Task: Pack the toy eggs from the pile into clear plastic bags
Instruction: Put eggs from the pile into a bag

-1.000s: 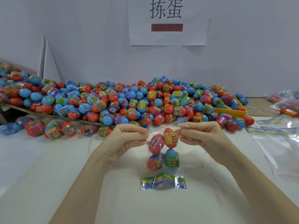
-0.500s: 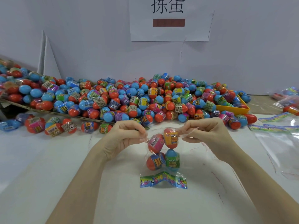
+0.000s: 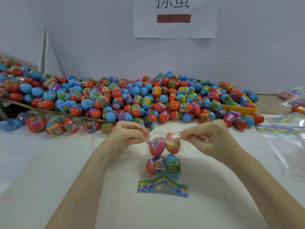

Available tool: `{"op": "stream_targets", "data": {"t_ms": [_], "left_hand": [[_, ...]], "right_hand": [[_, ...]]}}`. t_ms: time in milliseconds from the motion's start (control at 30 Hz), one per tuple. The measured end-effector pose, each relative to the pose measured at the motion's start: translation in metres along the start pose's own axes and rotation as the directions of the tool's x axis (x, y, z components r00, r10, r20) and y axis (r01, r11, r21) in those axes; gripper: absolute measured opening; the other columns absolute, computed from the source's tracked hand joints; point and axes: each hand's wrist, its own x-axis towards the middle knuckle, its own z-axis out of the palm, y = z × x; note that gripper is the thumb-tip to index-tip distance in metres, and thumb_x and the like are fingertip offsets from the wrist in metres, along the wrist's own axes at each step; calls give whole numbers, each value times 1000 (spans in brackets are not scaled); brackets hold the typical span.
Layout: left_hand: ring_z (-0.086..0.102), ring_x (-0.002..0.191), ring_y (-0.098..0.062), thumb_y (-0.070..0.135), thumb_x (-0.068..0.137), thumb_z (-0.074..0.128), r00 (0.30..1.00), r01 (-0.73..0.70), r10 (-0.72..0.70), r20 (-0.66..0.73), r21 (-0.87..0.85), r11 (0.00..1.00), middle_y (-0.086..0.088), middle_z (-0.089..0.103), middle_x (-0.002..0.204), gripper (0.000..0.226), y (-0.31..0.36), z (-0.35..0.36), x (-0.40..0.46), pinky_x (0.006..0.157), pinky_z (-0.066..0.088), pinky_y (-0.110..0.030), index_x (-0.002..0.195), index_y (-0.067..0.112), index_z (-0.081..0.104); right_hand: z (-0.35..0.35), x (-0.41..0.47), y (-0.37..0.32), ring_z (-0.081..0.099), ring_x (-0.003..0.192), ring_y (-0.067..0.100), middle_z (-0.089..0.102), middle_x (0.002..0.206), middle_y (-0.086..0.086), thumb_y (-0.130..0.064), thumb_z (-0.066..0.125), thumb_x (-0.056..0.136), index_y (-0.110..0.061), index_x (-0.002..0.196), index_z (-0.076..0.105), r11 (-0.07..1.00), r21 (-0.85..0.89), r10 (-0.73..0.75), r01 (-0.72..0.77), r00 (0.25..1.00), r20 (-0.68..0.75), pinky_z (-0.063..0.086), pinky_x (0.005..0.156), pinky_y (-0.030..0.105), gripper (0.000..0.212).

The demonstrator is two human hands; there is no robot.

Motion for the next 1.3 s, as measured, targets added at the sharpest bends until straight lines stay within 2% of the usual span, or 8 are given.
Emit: {"op": "stream_targets", "data": {"t_ms": [133,333,467,567,1067,1133,1200,1300], "left_hand": [[66,57,-7,16,54,75,1000,-9,9,-4,18,1000,-2,70,61,5,5,3,-2,51,50,-12,58,13,75],[64,50,-6,56,46,63,993,36,-28,-111,67,997,-3,69,56,44,8,9,-2,47,48,-11,48,13,72],[64,55,-5,35,46,82,998,-20,29,-53,163,986,-1,69,57,20,8,6,-3,53,50,-13,53,18,74],[65,64,-10,28,39,85,999,-42,45,-5,245,969,-2,70,63,25,8,0,-4,68,54,-21,61,20,76],[66,61,-7,18,41,80,997,-61,67,-24,207,976,1,70,62,21,10,3,-4,60,50,-13,60,22,75],[66,61,-8,20,39,80,998,-58,64,-21,211,976,1,70,63,22,11,3,-4,61,51,-13,61,22,75],[66,62,-8,22,38,80,998,-58,63,-20,211,976,2,70,63,24,11,4,-4,61,51,-13,61,23,75],[66,62,-7,25,36,80,997,-65,70,-16,216,974,3,70,63,26,11,5,-3,61,51,-13,61,23,75]], "right_hand": [[0,1,2,66,56,31,72,70,9,18,65,70,-3,77,75,997,-54,-53,52,998,-24,51,52,36,24],[1,1,3,65,57,26,71,69,-1,18,64,72,0,77,74,995,90,40,-36,998,-52,54,57,39,21],[1,2,0,66,65,3,68,68,-12,21,61,72,-4,81,73,962,239,144,-132,989,-31,54,63,15,30],[-1,2,-1,68,66,6,69,62,-11,25,56,72,-7,79,72,904,371,227,-211,974,1,54,63,15,36],[-21,4,4,69,68,13,73,75,4,20,50,76,-16,71,76,701,580,394,-415,903,170,54,59,18,44],[-30,6,6,70,71,15,73,85,5,15,49,81,-7,90,71,579,723,542,-377,840,3,55,60,19,32],[-39,6,9,71,72,15,70,95,4,-6,56,87,-4,113,60,410,861,753,-302,644,-132,54,57,19,26],[-38,7,5,71,67,22,72,84,8,-58,55,79,-13,107,53,205,878,886,-432,463,21,56,51,26,53]]}}
